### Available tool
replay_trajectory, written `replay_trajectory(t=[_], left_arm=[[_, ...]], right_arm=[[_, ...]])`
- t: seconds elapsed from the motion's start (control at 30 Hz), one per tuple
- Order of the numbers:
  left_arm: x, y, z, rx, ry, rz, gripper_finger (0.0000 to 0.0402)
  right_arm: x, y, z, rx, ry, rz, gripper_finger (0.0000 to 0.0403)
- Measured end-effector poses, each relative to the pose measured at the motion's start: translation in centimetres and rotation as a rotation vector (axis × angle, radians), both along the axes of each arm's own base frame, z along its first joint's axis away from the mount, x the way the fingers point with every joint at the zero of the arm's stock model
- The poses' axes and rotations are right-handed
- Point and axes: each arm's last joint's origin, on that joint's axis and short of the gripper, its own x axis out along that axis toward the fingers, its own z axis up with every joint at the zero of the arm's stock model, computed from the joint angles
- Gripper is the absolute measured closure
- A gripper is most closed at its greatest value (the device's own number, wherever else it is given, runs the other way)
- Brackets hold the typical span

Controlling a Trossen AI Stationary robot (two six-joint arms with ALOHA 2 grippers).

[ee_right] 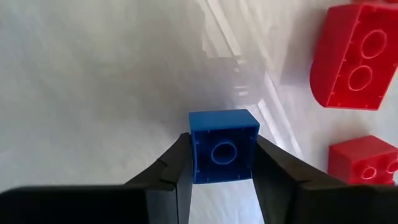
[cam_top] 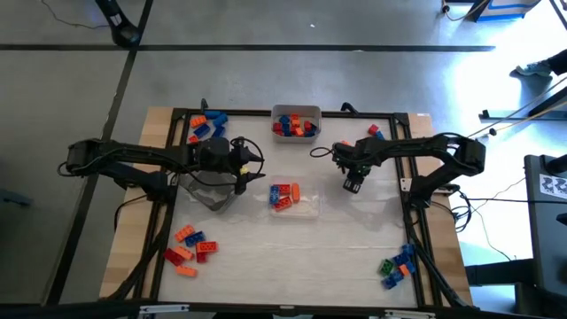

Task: Sort blocks by size
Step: Put the small blue game piece into the gray bin

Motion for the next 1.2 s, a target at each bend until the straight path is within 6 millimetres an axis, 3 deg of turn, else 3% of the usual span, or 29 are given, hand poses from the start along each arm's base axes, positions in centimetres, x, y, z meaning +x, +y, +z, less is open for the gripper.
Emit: replay_trajectory(t=[0.3,0.6,0.87,1.2], left_arm=[[0.0,0.0,0.0,0.000,-0.001,0.000,0.0170],[0.0,0.0,0.0,0.000,0.000,0.001,0.0170],[0.0,0.0,0.0,0.000,0.000,0.000,0.0170],[0.0,0.0,0.0,0.000,0.000,0.001,0.0170]], right_arm=[[0.9,-0.3,4.6,-0.063,-0.198,0.024,0.0270],[5.0,-1.7,8.0,-0.276,-0.637,0.131,0.0265],[8.2,-4.1,7.9,-0.527,-0.827,0.130,0.0264],[8.3,-9.5,5.2,-0.531,-0.867,0.039,0.0263]])
